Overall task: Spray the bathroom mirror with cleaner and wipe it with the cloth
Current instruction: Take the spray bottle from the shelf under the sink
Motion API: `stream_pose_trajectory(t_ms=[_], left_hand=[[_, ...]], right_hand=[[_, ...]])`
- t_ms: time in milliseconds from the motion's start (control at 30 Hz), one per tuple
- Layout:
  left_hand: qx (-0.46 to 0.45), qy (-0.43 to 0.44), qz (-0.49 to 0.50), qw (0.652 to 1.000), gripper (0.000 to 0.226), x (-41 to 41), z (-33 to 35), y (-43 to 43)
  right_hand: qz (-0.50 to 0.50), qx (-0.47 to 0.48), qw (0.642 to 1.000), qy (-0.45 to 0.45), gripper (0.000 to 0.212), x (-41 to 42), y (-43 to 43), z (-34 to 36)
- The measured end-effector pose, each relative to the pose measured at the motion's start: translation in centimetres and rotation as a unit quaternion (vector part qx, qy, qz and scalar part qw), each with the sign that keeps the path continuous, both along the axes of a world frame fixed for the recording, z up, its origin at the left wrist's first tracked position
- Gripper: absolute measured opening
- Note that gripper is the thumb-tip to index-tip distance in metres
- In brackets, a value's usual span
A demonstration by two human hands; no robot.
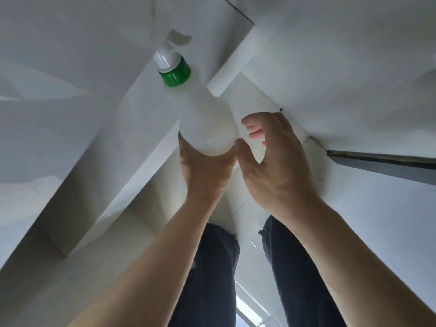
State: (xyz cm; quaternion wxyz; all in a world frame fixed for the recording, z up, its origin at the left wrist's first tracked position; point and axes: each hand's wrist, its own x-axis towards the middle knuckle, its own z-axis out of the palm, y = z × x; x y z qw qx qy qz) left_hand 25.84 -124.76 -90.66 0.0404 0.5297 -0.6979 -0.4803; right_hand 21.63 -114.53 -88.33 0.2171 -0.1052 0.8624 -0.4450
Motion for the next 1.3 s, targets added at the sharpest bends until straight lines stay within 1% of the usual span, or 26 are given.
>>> stream_pose_trajectory(t_ms=[100,167,267,367,467,600,767,867,933,1033,1133,1200,1300], left_hand=[[0.037,0.017,-0.018,0.999,0.082,2.3,0.6,2.1],[0.069,0.011,-0.062,0.996,0.076,3.3,1.0,3.1],[0.096,-0.043,-0.161,0.981,0.082,4.4,1.9,4.4],[0.107,-0.092,-0.242,0.960,0.085,5.2,3.5,5.6],[0.113,-0.107,-0.272,0.950,0.080,6.5,6.1,6.7],[0.121,-0.124,-0.319,0.932,0.084,6.9,10.2,7.5],[0.098,-0.142,-0.369,0.913,0.092,6.0,15.1,7.9],[0.093,-0.135,-0.375,0.913,0.095,4.7,17.8,8.2],[0.108,-0.124,-0.362,0.918,0.094,4.0,19.6,8.0],[0.137,-0.089,-0.346,0.924,0.091,2.9,22.5,7.0],[0.138,-0.062,-0.343,0.927,0.083,1.5,26.7,4.9],[0.128,-0.044,-0.342,0.930,0.080,0.5,29.7,3.5],[0.121,-0.025,-0.341,0.932,0.084,0.0,33.8,1.9]], right_hand=[[0.033,0.024,0.999,-0.021,0.032,0.2,1.6,1.6],[0.040,0.034,0.998,-0.021,0.032,0.0,2.2,2.8],[0.050,0.058,0.996,-0.034,0.035,-0.4,2.8,4.7],[0.037,0.056,0.995,-0.074,0.041,-0.8,3.3,6.5],[0.018,0.047,0.993,-0.103,0.035,-1.4,4.2,8.0],[-0.034,0.035,0.988,-0.145,0.026,-1.8,4.4,10.6],[-0.093,0.016,0.987,-0.129,0.028,-2.0,3.6,14.7],[-0.096,-0.006,0.988,-0.118,0.032,-3.2,3.5,17.4],[-0.089,-0.024,0.990,-0.103,0.035,-4.0,3.3,19.4],[-0.077,-0.039,0.992,-0.095,0.027,-5.2,3.4,22.9],[-0.071,-0.067,0.990,-0.106,0.024,-6.5,3.4,26.6],[-0.065,-0.089,0.987,-0.115,0.028,-7.4,3.2,29.4],[-0.077,-0.134,0.979,-0.135,0.037,-8.1,2.5,33.6]])
